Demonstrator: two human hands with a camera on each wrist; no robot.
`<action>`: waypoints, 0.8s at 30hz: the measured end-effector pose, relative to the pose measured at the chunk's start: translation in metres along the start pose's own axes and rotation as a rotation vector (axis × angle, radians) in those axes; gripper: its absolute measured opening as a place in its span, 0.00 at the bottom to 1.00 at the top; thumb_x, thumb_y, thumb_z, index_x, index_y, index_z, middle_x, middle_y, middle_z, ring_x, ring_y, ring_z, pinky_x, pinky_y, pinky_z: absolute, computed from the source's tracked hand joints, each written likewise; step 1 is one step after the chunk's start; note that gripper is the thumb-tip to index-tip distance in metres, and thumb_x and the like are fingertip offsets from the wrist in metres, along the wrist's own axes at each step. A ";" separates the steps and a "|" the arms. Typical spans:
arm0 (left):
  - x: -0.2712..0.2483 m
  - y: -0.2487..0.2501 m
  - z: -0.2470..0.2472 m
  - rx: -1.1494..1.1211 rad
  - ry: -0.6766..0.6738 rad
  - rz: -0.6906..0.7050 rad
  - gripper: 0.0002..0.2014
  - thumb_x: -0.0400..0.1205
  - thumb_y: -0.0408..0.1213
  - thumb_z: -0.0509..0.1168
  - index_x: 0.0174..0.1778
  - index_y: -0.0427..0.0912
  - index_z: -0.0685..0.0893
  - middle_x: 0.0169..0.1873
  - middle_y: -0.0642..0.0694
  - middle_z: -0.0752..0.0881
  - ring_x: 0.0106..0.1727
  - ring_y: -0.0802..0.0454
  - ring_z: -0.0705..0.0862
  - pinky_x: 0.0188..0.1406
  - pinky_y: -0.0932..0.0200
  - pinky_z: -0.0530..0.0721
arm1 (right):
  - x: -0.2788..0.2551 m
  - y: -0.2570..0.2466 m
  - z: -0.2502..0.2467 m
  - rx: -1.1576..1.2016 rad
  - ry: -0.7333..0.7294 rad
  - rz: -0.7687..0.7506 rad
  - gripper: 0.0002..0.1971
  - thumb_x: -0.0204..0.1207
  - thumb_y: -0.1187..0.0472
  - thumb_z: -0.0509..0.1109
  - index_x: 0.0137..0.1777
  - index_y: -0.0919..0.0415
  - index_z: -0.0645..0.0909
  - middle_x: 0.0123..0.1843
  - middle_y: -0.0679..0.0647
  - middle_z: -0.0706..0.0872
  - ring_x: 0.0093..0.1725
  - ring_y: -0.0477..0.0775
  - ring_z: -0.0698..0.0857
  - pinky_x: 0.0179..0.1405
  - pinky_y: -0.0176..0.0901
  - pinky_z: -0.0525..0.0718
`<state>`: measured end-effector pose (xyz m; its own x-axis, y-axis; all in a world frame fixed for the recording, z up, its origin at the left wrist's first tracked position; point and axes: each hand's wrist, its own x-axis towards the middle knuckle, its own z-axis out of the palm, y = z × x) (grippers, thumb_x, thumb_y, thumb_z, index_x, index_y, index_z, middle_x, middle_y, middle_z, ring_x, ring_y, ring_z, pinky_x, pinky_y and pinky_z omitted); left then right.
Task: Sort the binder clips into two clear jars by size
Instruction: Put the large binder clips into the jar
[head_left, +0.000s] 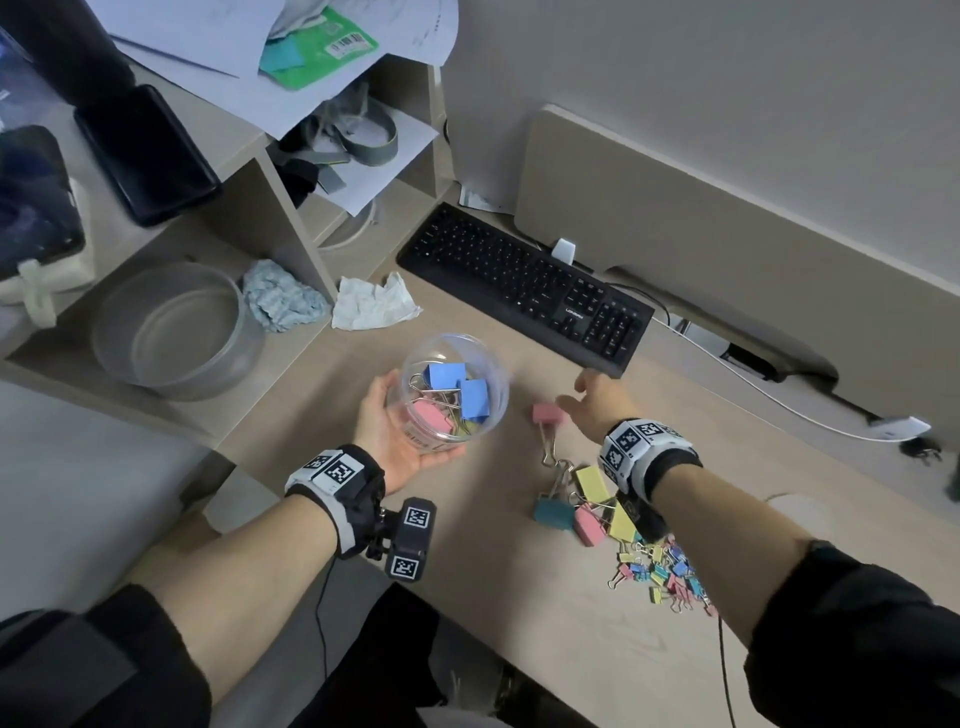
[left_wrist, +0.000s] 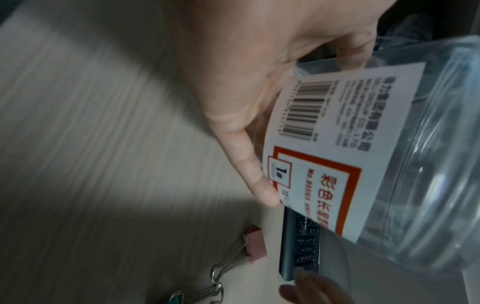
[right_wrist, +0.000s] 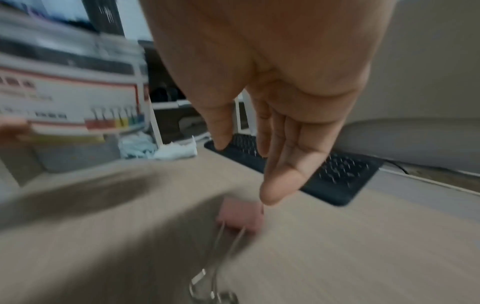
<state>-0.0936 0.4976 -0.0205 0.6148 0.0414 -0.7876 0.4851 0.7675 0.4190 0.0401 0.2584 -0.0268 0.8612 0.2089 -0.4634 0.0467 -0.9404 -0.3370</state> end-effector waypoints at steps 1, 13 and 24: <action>0.001 0.001 -0.003 0.000 0.011 0.002 0.35 0.83 0.66 0.53 0.73 0.45 0.84 0.64 0.32 0.89 0.65 0.31 0.87 0.59 0.33 0.87 | 0.004 0.005 0.009 -0.042 -0.033 0.019 0.23 0.78 0.46 0.68 0.65 0.62 0.76 0.56 0.62 0.87 0.51 0.64 0.85 0.46 0.49 0.82; 0.011 -0.003 -0.027 0.049 0.071 -0.040 0.32 0.82 0.65 0.56 0.68 0.44 0.87 0.62 0.34 0.90 0.65 0.31 0.87 0.70 0.26 0.79 | 0.031 -0.012 0.077 -0.197 -0.039 0.078 0.20 0.80 0.49 0.59 0.67 0.59 0.71 0.62 0.62 0.78 0.60 0.68 0.83 0.55 0.57 0.80; 0.014 -0.010 -0.004 0.056 0.038 -0.047 0.33 0.81 0.66 0.57 0.71 0.46 0.86 0.62 0.34 0.90 0.64 0.30 0.88 0.63 0.29 0.84 | -0.016 0.012 0.030 -0.179 -0.153 -0.263 0.21 0.65 0.61 0.68 0.59 0.56 0.70 0.56 0.55 0.71 0.50 0.61 0.81 0.49 0.54 0.84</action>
<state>-0.0922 0.4931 -0.0378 0.5669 0.0311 -0.8232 0.5477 0.7323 0.4047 0.0113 0.2519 -0.0478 0.7230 0.4752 -0.5014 0.3564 -0.8783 -0.3186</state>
